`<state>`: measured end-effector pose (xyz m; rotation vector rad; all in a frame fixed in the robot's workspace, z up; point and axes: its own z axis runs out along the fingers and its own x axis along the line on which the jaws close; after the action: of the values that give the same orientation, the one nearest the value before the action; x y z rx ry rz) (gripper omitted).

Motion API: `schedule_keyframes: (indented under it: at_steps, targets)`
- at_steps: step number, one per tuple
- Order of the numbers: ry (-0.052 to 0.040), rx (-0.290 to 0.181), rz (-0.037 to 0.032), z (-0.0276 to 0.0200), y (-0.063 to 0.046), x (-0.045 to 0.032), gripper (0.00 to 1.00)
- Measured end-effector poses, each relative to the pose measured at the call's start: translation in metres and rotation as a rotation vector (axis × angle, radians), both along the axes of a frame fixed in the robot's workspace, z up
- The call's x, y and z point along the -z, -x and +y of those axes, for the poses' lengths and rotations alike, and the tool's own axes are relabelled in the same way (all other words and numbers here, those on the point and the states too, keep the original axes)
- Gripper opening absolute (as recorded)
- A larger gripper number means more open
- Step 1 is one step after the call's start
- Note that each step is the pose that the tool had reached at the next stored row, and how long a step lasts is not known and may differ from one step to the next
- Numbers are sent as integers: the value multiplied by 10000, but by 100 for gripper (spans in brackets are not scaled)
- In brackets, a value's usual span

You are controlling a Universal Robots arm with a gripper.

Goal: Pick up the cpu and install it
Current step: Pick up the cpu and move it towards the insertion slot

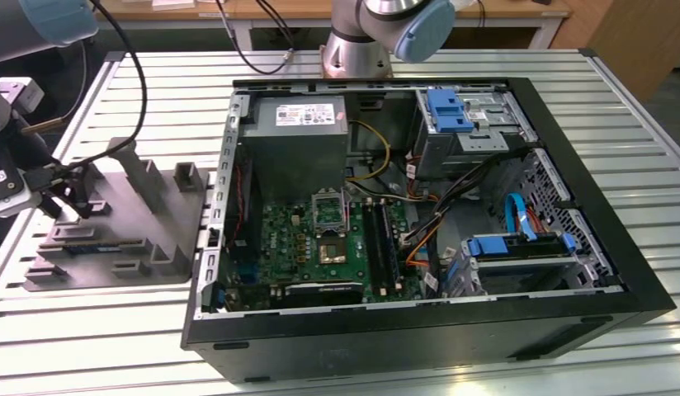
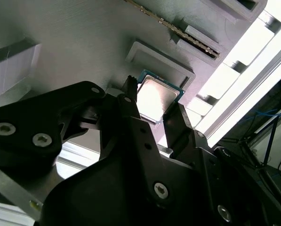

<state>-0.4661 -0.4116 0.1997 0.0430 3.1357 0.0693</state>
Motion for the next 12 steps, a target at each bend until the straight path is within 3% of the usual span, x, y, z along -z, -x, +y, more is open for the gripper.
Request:
schedule_keyframes:
  at_steps: [12]
  targets:
    - [0,0,0,0,0,-32,47]
